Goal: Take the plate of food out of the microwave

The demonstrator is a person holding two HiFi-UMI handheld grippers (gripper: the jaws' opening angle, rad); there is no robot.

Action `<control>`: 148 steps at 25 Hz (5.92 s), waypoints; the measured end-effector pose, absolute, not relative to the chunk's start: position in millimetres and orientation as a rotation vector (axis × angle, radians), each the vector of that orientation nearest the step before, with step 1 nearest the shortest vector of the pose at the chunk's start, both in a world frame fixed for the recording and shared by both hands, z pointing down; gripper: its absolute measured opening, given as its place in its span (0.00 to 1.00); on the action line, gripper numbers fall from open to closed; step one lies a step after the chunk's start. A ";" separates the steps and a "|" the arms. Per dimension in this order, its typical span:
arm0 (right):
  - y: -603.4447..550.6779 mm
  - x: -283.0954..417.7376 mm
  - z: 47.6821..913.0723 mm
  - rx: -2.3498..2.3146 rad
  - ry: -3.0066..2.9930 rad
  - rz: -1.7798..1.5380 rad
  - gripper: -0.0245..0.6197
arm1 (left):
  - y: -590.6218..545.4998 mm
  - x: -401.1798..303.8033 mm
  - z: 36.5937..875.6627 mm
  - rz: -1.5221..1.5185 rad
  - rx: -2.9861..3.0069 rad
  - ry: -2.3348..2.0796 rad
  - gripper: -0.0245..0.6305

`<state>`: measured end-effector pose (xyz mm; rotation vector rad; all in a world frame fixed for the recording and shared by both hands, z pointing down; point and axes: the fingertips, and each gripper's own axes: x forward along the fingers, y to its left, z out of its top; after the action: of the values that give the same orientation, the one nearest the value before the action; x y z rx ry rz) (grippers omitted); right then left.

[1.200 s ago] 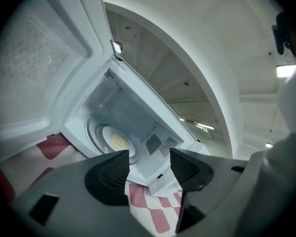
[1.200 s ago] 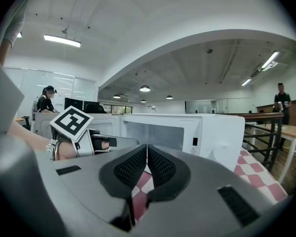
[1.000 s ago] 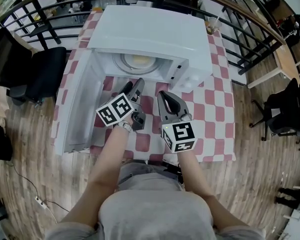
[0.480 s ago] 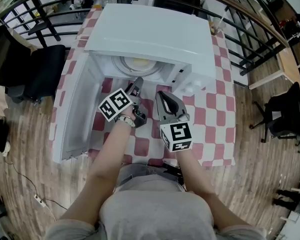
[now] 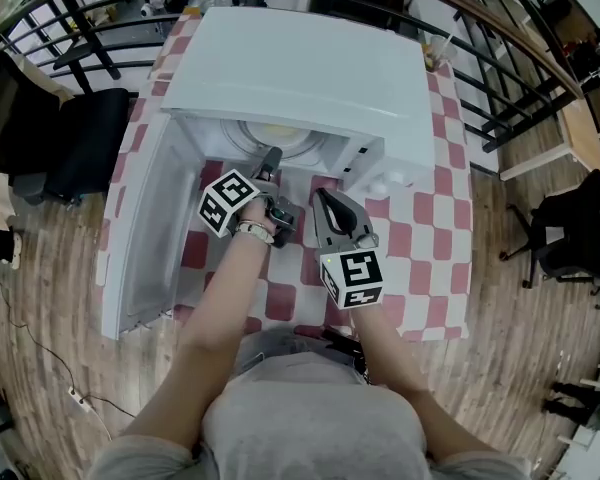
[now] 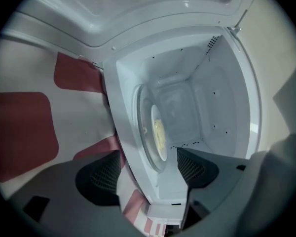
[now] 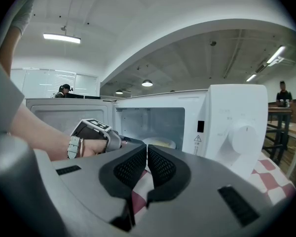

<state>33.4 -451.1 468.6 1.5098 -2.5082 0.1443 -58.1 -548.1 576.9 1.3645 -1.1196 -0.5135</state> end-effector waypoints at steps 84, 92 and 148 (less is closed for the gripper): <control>-431.4 52.7 479.1 1.532 -2.451 0.180 0.08 | -546.3 -65.3 583.6 -0.549 1.040 -1.160 0.10; -430.0 49.9 481.8 1.522 -2.453 0.186 0.08 | -544.0 -71.1 578.7 -0.575 1.065 -1.153 0.08; -371.6 32.6 419.5 1.570 -2.558 0.089 0.08 | -454.7 -83.7 509.8 -0.794 1.279 -1.063 0.06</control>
<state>32.6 -371.6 419.5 1.5704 -2.5585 0.0893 -83.7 -454.7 509.8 1.2795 -1.0628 -0.7940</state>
